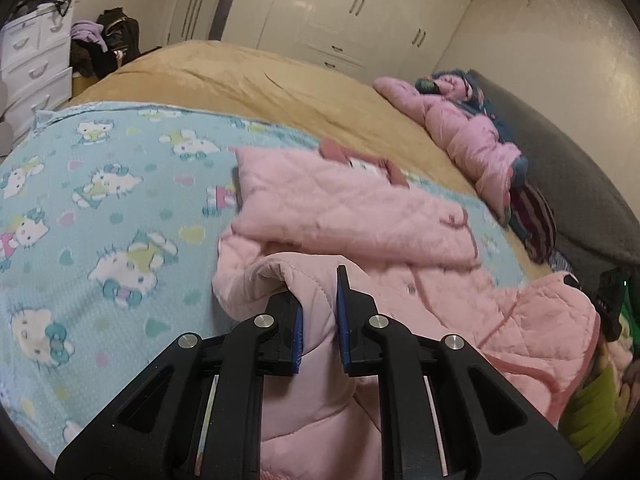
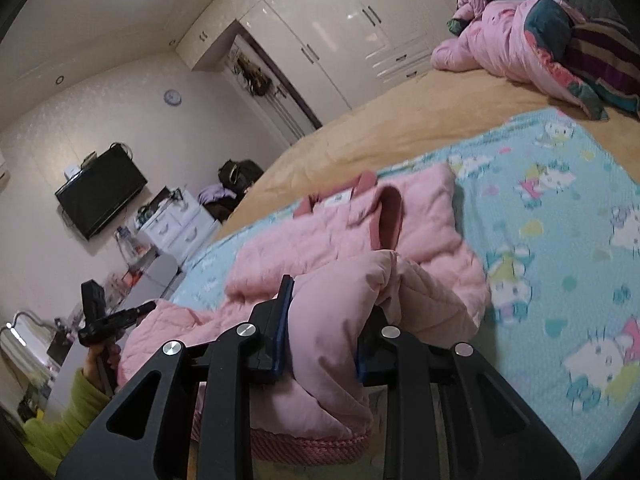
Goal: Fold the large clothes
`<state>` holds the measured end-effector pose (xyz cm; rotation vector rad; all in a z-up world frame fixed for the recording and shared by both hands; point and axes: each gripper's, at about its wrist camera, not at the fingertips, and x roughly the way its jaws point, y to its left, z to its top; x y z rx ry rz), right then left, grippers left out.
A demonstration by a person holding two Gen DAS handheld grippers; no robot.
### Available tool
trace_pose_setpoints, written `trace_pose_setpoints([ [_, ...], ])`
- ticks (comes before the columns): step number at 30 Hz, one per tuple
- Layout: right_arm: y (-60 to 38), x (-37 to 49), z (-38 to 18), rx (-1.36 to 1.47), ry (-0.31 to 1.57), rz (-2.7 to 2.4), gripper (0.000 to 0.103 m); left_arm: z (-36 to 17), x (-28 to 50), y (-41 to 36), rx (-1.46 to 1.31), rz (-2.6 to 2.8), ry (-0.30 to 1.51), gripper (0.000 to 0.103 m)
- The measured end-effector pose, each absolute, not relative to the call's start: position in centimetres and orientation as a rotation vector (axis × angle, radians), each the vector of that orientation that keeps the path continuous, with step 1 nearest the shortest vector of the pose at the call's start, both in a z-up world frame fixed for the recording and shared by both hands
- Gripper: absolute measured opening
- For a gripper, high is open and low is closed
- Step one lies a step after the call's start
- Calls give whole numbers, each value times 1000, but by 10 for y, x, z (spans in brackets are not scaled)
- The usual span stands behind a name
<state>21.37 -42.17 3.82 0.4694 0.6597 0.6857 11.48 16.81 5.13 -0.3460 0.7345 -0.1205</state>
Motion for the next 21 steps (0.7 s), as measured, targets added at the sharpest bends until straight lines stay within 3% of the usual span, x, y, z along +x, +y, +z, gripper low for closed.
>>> trace_pose_setpoints([
  [21, -415, 295, 46, 510, 605, 567, 23, 62, 188, 178, -375, -45, 708, 7],
])
